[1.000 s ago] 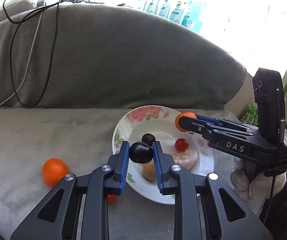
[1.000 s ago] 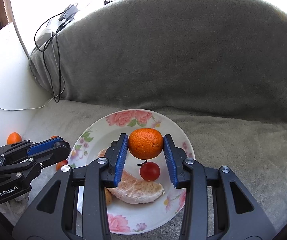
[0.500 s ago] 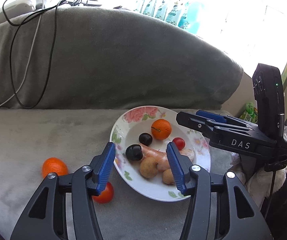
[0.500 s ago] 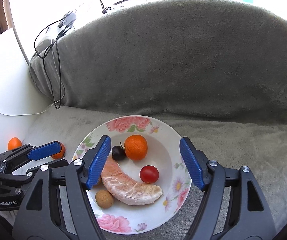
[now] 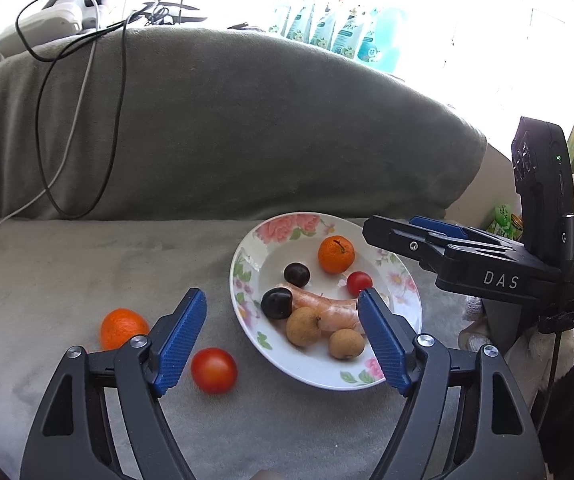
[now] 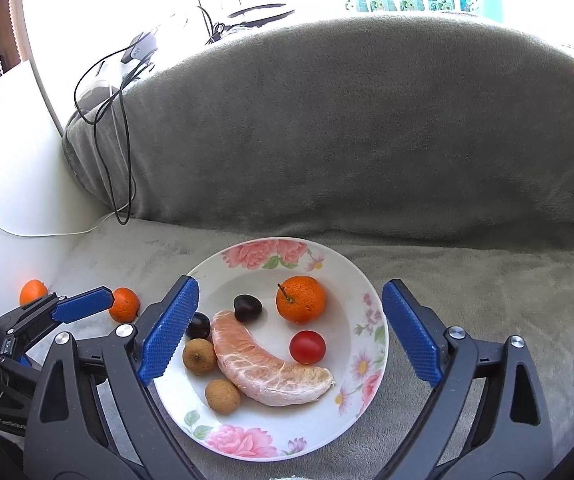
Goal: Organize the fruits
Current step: 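Withdraw both tools from the plate toward the remaining mandarin and tomato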
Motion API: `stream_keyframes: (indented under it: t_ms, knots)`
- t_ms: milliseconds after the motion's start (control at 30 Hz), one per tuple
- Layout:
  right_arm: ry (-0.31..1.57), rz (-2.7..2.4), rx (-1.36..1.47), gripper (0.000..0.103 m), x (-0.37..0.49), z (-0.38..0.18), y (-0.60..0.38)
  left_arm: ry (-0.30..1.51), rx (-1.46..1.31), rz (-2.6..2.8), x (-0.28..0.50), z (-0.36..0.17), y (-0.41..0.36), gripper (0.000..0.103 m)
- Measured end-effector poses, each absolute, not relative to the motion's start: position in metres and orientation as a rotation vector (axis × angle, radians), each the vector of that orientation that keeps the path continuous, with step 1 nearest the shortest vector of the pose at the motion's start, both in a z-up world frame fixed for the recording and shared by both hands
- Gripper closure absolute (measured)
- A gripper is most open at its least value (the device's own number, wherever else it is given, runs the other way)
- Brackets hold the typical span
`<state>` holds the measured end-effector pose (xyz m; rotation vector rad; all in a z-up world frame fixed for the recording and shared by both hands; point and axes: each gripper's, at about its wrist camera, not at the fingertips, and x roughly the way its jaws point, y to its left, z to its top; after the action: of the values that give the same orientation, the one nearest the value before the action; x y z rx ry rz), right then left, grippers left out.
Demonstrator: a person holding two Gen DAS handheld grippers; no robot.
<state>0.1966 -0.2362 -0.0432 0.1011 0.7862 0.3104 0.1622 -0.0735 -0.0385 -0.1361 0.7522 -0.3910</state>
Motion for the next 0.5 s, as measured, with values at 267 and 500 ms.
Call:
stream_keyframes:
  t_ms: [267,500]
  knots:
    - [0.764,0.338,0.107,0.003,0.187,-0.033,-0.231,0.725,-0.135,-0.375,0.146,-0.031,-0.058,0.025]
    - [0.740,0.368,0.089,0.002,0.178,-0.025,-0.221,0.711,-0.152,-0.335,0.137,-0.025,-0.031,0.025]
